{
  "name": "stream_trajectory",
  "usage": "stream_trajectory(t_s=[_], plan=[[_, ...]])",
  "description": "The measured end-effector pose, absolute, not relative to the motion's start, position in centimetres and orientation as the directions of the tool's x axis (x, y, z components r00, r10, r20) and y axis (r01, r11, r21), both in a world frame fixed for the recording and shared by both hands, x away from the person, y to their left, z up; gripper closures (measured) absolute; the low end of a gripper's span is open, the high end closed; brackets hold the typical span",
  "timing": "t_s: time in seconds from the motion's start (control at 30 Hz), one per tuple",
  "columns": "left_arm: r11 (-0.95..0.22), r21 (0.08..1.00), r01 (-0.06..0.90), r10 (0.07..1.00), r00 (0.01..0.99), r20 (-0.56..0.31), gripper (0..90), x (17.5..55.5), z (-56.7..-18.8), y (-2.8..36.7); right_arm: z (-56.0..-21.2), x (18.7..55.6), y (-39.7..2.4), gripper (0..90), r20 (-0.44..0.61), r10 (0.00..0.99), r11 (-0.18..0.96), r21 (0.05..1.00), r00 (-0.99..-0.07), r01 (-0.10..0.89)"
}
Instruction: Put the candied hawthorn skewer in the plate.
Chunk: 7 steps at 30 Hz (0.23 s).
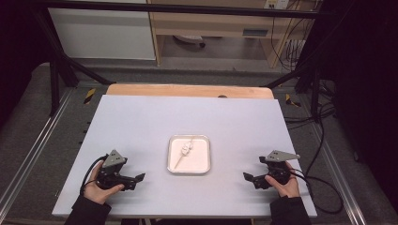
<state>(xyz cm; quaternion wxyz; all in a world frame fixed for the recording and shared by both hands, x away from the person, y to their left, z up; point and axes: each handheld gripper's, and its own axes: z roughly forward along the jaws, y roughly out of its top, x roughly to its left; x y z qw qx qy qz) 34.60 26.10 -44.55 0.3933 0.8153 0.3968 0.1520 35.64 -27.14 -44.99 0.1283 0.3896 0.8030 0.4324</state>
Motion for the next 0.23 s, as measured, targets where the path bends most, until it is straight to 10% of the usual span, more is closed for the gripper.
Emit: stream_trajectory(t_s=[0.23], plan=[[-0.383,0.760,0.525,0.768,0.638,-0.054,4.0,34.58,-44.64,26.13,-45.09,35.65,-27.13,0.6,0.135,0.732,0.323,0.794,-0.667,0.515]])
